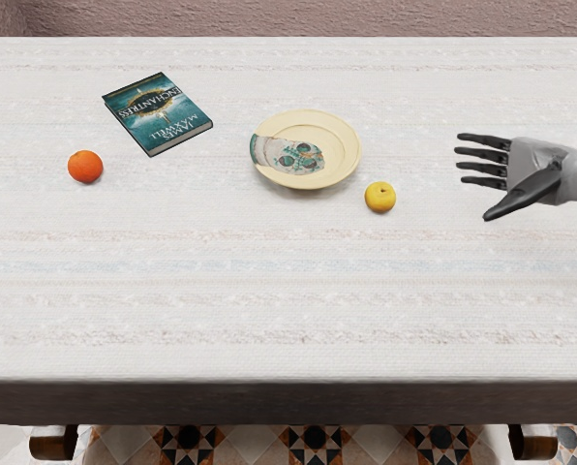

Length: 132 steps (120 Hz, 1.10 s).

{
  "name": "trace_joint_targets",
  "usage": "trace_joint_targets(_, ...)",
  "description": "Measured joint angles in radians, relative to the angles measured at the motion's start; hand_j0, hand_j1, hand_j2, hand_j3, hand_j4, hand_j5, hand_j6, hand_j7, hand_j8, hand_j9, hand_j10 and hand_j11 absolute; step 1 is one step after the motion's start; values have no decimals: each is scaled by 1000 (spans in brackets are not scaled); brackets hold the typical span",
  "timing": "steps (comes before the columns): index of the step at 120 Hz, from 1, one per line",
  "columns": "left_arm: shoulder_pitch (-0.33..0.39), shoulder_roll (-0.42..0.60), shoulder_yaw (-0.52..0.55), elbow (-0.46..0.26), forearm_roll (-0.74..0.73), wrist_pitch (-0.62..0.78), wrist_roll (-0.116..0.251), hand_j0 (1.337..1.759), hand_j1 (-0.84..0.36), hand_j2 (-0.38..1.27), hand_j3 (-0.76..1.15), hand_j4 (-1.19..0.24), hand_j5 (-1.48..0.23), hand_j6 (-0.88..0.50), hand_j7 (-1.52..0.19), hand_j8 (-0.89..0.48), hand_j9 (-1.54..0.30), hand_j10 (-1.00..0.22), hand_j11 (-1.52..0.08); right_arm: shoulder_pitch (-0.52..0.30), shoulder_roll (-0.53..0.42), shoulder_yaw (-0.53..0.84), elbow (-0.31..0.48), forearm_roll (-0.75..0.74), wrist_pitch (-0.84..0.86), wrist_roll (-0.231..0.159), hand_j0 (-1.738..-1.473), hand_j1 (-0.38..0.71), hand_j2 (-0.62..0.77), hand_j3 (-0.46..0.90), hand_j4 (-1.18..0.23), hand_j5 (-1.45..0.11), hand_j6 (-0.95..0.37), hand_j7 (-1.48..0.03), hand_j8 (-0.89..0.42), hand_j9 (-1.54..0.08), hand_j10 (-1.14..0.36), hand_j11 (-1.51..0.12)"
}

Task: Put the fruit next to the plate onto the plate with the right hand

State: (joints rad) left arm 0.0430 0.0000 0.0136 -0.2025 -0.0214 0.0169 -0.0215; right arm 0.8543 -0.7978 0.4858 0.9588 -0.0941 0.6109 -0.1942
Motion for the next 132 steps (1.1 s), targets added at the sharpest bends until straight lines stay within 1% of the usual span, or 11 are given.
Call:
trace_joint_targets(10, 0, 0, 0, 0, 0, 0, 0, 1658, 349, 0, 0, 0, 0, 0, 0, 0, 0, 0, 0, 44, 39, 0, 7, -37, 0, -45, -1658, -330, -2, 0, -17, -22, -17, -22, -17, -22, -16, -22)
trace_joint_targets(12, 0, 0, 0, 0, 0, 0, 0, 1658, 349, 0, 0, 0, 0, 0, 0, 0, 0, 0, 0, 56, 45, 0, 8, -44, 0, -60, -1658, -330, -2, 0, -17, -22, -17, -22, -17, -22, -17, -22)
trace_joint_targets(18, 0, 0, 0, 0, 0, 0, 0, 1658, 349, 0, 0, 0, 0, 0, 0, 0, 0, 0, 0, 102, 64, -1, 11, -82, 0, -132, -1658, -328, -2, 0, -18, -24, -18, -24, -18, -24, -18, -24)
trace_joint_targets(24, 0, 0, 0, 0, 0, 0, 0, 1658, 349, 0, 0, 0, 0, 0, 0, 0, 0, 0, 0, 148, 91, -2, 13, -168, 0, -185, -1658, -326, -3, 0, -20, -26, -20, -26, -20, -26, -20, -26)
trace_joint_targets(32, 0, 0, 0, 0, 0, 0, 0, 1658, 349, 0, 0, 0, 0, 0, 0, 0, 0, 0, 0, 186, 142, -5, 43, -347, -17, -229, -1658, -326, -3, 0, -20, -26, -20, -26, -20, -26, -20, -26)
trace_joint_targets(42, 0, 0, 0, 0, 0, 0, 0, 1658, 349, 0, 0, 0, 0, 0, 0, 0, 0, 0, 0, 206, 178, -26, 125, -520, -162, -292, -1658, -331, -2, 0, -17, -20, -17, -20, -16, -20, -16, -20)
trace_joint_targets(60, 0, 0, 0, 0, 0, 0, 0, 1658, 349, 0, 0, 0, 0, 0, 0, 0, 0, 0, 0, 219, 231, -108, 231, -696, -485, -377, -1658, -335, -2, 0, -14, -16, -14, -16, -14, -16, -13, -16)
trace_joint_targets(71, 0, 0, 0, 0, 0, 0, 0, 1658, 349, 0, 0, 0, 0, 0, 0, 0, 0, 0, 0, 221, 287, -161, 254, -761, -658, -400, -1658, -330, -2, 0, -19, -22, -20, -22, -19, -22, -18, -22)
trace_joint_targets(86, 0, 0, 0, 0, 0, 0, 0, 1658, 349, 0, 0, 0, 0, 0, 0, 0, 0, 0, 0, 219, 360, -225, 263, -846, -841, -412, -1658, -292, -9, 0, -51, -64, -52, -63, -51, -64, -50, -64)
trace_joint_targets(107, 0, 0, 0, 0, 0, 0, 0, 1658, 349, 0, 0, 0, 0, 0, 0, 0, 0, 0, 0, 219, 420, -287, 253, -894, -946, -416, -1658, -128, -35, 0, -187, -241, -189, -241, -188, -241, -187, -241)
trace_joint_targets(132, 0, 0, 0, 0, 0, 0, 0, 1658, 349, 0, 0, 0, 0, 0, 0, 0, 0, 0, 0, 203, 504, -336, 213, -909, -1109, -417, -1658, -28, -52, 0, -270, -349, -271, -349, -271, -349, -270, -349)
